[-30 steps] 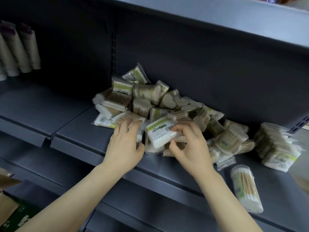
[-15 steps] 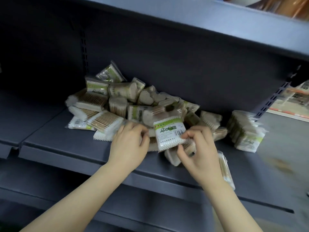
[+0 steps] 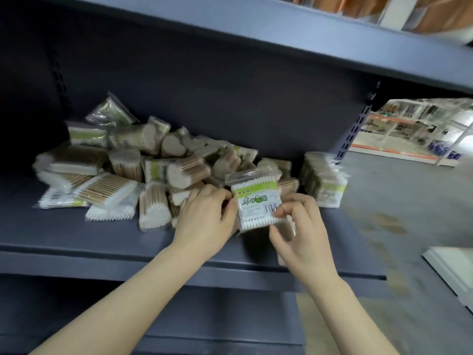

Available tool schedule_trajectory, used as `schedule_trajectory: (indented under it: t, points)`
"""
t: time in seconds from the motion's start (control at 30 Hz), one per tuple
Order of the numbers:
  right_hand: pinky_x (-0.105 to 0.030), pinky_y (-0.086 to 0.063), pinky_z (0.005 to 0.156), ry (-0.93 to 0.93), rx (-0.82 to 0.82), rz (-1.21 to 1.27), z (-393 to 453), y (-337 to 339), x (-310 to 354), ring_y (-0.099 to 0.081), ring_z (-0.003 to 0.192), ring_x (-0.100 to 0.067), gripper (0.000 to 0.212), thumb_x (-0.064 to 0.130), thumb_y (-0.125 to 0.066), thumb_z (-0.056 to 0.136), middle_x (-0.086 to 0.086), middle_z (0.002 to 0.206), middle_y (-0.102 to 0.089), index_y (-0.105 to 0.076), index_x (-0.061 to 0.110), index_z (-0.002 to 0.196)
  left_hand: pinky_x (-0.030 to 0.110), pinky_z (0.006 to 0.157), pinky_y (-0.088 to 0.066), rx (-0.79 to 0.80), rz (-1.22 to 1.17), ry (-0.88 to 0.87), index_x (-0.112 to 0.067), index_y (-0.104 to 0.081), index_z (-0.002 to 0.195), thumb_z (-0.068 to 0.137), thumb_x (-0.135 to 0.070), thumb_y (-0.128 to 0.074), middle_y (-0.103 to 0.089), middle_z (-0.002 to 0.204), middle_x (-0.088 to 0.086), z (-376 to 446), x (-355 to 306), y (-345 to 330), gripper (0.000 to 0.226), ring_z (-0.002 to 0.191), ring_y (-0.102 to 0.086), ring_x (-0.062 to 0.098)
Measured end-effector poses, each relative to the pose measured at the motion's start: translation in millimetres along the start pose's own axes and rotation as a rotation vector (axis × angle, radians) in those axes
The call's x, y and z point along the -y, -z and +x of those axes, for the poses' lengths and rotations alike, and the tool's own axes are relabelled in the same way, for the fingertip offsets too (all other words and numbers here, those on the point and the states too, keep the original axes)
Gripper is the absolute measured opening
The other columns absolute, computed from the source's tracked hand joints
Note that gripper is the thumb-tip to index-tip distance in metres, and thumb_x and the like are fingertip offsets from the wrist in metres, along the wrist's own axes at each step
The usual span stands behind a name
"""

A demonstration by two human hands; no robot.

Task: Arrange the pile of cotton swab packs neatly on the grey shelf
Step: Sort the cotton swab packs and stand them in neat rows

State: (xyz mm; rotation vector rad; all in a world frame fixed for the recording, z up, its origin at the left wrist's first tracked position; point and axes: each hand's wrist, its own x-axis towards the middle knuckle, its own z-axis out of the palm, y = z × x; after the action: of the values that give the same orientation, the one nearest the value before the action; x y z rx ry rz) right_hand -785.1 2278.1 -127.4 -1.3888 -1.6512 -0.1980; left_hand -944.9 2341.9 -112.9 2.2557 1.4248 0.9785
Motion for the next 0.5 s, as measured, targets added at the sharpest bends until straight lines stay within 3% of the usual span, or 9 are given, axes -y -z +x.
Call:
schedule_trajectory:
  t: [0.1, 0.23, 0.37, 0.5]
  points:
    - [-0.004, -0.034, 0.086, -0.065, 0.037, 0.052, -1, 11, -8, -0.047, 0.102, 0.004, 0.020, 0.005, -0.061, 0.071, -0.001, 0.108, -0.049, -0.054, 0.016, 0.085, 0.037, 0.091, -0.036, -0.010, -0.035, -0.007, -0.015, -0.061, 0.109, 0.094, -0.030, -0.045, -0.057, 0.109, 0.004, 3, -13, -7, 0.027, 0.103, -0.046, 0.024]
    - [-0.004, -0.033, 0.090, -0.174, 0.056, 0.168, -1, 25, -15, -0.045, 0.114, 0.008, 0.022, 0.008, -0.063, 0.072, 0.015, 0.114, -0.051, -0.054, 0.027, 0.078, 0.038, 0.086, -0.041, -0.011, -0.130, 0.000, -0.013, -0.059, 0.109, 0.093, -0.027, -0.046, -0.058, 0.101, 0.003, 8, -28, -17, 0.025, 0.096, -0.050, 0.023]
    - [-0.007, -0.038, 0.086, -0.314, 0.058, 0.279, 2, 37, -24, -0.052, 0.107, 0.004, 0.034, -0.005, -0.065, 0.075, 0.019, 0.115, -0.054, -0.057, 0.028, 0.080, 0.037, 0.081, -0.047, 0.014, -0.257, 0.045, -0.012, -0.056, 0.115, 0.094, -0.025, -0.047, -0.055, 0.086, -0.007, 9, -45, -26, 0.026, 0.087, -0.055, 0.018]
    - [-0.005, -0.039, 0.081, -0.408, 0.039, 0.365, 6, 48, -35, -0.056, 0.094, 0.004, 0.031, 0.001, -0.063, 0.074, 0.019, 0.105, -0.061, -0.058, 0.029, 0.087, 0.034, 0.079, -0.048, 0.027, -0.319, 0.076, -0.013, -0.053, 0.121, 0.094, -0.027, -0.049, -0.050, 0.076, -0.017, 13, -61, -39, 0.030, 0.080, -0.055, 0.015]
